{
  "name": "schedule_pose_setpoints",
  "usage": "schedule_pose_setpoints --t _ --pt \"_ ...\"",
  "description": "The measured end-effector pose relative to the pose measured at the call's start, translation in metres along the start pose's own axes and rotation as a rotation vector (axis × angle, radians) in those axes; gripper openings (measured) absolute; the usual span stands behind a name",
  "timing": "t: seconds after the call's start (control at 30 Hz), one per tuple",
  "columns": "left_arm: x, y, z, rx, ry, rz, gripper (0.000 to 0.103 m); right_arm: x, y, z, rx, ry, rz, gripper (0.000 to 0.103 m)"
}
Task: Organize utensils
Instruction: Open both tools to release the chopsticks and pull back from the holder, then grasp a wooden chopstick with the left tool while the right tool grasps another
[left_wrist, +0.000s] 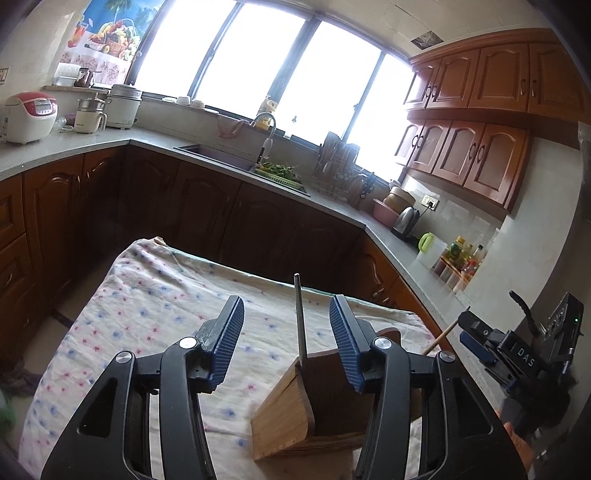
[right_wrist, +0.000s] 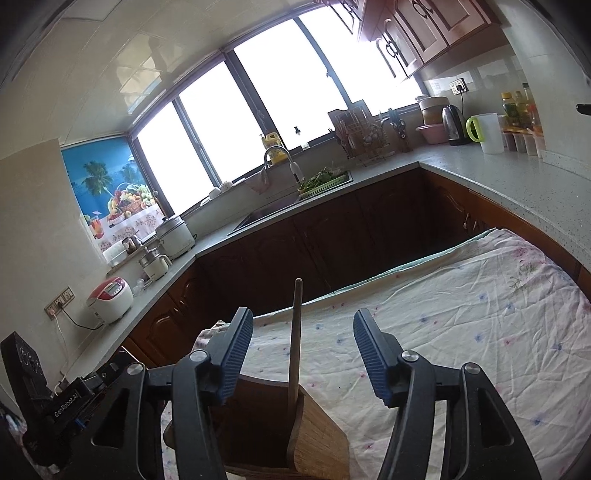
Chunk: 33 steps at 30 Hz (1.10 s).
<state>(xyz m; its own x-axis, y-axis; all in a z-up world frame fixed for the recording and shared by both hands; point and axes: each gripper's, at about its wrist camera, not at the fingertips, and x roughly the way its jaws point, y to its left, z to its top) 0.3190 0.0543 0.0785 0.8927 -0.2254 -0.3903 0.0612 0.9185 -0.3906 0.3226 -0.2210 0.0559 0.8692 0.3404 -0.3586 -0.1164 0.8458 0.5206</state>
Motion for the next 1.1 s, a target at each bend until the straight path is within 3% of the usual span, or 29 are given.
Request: schedule_pose_setpoints --t 0.1,0.13,0.3,0.77,1.1 --pt "-0.01 0.005 -0.005 -0.014 0.005 0.008 0.062 -0.012 -0.004 -0.002 0.012 0.0 0.019 0.074" --pt "-0.014 0.005 -0.008 -0.017 0.008 0.018 0.07 -0.017 -0.005 -0.003 0.014 -0.001 0.021 0.078" --pt "-0.038 0.006 -0.021 -0.021 0.012 0.032 0.077 -0.045 -0.011 -0.014 0.012 0.009 0.02 0.099" --pt "-0.089 -0.005 -0.081 0.035 0.155 0.039 0.082 -0.123 -0.017 -0.066 -0.037 0.095 -0.005 0.101" --pt "-0.103 -0.017 -0.127 0.059 0.27 0.031 0.083 -0.155 -0.021 -0.109 -0.078 0.16 -0.047 0.101"
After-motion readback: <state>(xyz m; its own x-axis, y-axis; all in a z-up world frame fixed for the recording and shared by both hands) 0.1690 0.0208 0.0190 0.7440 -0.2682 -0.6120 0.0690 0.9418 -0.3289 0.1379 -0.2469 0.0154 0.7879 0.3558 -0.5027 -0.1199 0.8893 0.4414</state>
